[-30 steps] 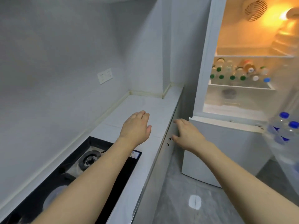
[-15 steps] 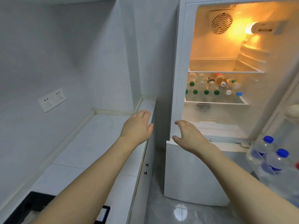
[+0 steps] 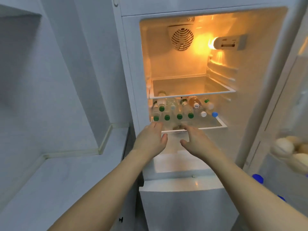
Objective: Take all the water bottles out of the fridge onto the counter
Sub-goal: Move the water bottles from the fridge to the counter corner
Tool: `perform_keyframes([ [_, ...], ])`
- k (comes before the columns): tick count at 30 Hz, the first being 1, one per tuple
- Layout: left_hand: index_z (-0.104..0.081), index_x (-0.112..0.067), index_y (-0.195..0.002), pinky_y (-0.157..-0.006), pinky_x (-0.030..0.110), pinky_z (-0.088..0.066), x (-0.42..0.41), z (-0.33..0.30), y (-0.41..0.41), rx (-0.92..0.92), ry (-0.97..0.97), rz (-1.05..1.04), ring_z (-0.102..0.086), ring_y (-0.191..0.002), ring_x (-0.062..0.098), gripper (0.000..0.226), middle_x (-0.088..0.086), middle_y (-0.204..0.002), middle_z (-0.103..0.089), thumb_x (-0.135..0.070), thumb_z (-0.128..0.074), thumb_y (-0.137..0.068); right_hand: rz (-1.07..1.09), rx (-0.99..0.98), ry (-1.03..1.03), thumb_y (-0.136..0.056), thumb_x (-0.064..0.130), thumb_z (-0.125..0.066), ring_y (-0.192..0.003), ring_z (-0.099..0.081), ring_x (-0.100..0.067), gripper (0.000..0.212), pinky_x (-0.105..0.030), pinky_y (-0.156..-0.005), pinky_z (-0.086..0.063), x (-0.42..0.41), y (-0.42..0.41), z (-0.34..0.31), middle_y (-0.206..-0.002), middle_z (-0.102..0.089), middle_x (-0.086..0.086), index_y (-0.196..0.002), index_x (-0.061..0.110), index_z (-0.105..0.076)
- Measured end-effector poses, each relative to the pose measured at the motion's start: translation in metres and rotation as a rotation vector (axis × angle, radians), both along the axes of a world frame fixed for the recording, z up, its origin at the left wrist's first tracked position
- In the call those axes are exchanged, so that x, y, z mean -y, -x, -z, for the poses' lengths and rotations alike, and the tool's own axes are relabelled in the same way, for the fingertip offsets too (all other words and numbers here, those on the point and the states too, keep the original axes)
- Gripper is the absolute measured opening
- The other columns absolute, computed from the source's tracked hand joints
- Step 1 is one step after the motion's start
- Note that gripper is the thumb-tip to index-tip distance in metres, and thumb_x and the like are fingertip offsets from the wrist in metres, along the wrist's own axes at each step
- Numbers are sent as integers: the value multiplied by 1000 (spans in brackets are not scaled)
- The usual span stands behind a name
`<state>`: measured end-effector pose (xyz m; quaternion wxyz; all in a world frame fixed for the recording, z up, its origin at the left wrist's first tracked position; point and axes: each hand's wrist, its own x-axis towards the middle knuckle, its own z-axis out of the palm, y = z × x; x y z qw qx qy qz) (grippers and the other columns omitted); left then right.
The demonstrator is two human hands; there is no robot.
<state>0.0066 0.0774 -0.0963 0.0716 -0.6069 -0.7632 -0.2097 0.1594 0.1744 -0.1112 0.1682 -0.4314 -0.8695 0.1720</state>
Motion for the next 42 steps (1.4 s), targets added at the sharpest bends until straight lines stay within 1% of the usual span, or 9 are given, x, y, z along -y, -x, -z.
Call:
perform_keyframes([
  [5,-54,-8,-127,-76,24,-38,-91,-4,-2,338,4,-45,-57,-106,25,37,8,-124,-60,-29,-49,-96,130,-140,134,-91,29,-59,-122,-50,-26,48,-39,-100,-42,-88,12,-1,-136,-52,-8,-134,11,-48],
  [9,-56,-11,-98,-58,27,-36,-153,3,14,750,-23,-179,-49,-73,15,19,-2,-82,-55,-29,-51,-94,216,-271,281,-89,24,-56,-115,-54,-27,43,-34,-87,-43,-141,30,4,-129,-56,-10,-130,9,-49],
  [12,-55,-16,-86,-76,36,-51,-198,14,38,1035,-79,-357,-54,-75,22,17,6,-84,-58,-30,-50,-94,233,-393,403,-91,24,-59,-112,-54,-27,41,-31,-85,-41,-171,52,8,-123,-57,-9,-128,9,-50],
  [14,-58,-13,-95,-84,41,-54,-225,22,56,1104,-104,-466,-61,-85,29,20,11,-92,-62,-32,-50,-94,260,-495,524,-90,25,-60,-109,-54,-26,38,-35,-88,-44,-191,71,13,-120,-56,-8,-125,10,-51],
  [20,-58,-9,-116,-84,46,-57,-280,46,98,1056,-87,-595,-63,-92,32,39,14,-106,-65,-39,-51,-92,319,-631,741,-91,32,-58,-81,-61,-25,18,-36,-74,-51,-242,134,27,-88,-61,-9,-92,14,-57],
  [25,-59,-16,-110,-84,49,-57,-309,66,113,961,-38,-645,-65,-96,38,54,13,-103,-68,-60,-42,-83,375,-669,935,-93,42,-54,-56,-53,-22,29,-29,-51,-43,-272,173,35,-77,-61,-12,-105,15,-56],
  [29,-50,-28,-92,-86,48,-55,-317,68,117,886,-30,-629,-64,-94,37,29,10,-100,-66,-56,-42,-90,382,-702,1049,-96,39,-53,-48,-47,-18,23,-19,-38,-36,-284,187,38,-76,-60,-14,-97,16,-54],
  [35,-54,-24,-93,-84,45,-57,-318,68,115,799,21,-647,-65,-92,34,39,10,-98,-68,-59,-38,-93,317,-758,1162,-98,41,-49,-50,-50,-16,32,-17,-37,-38,-283,184,39,-73,-59,-12,-115,14,-53],
  [42,-49,-10,-133,-87,42,-54,-291,66,96,871,-26,-635,-63,-102,32,69,13,-119,-63,-63,-39,-92,396,-1128,1179,-94,30,-62,-71,-68,-21,40,-25,-49,-57,-247,149,48,-92,-67,-18,-119,0,-54],
])
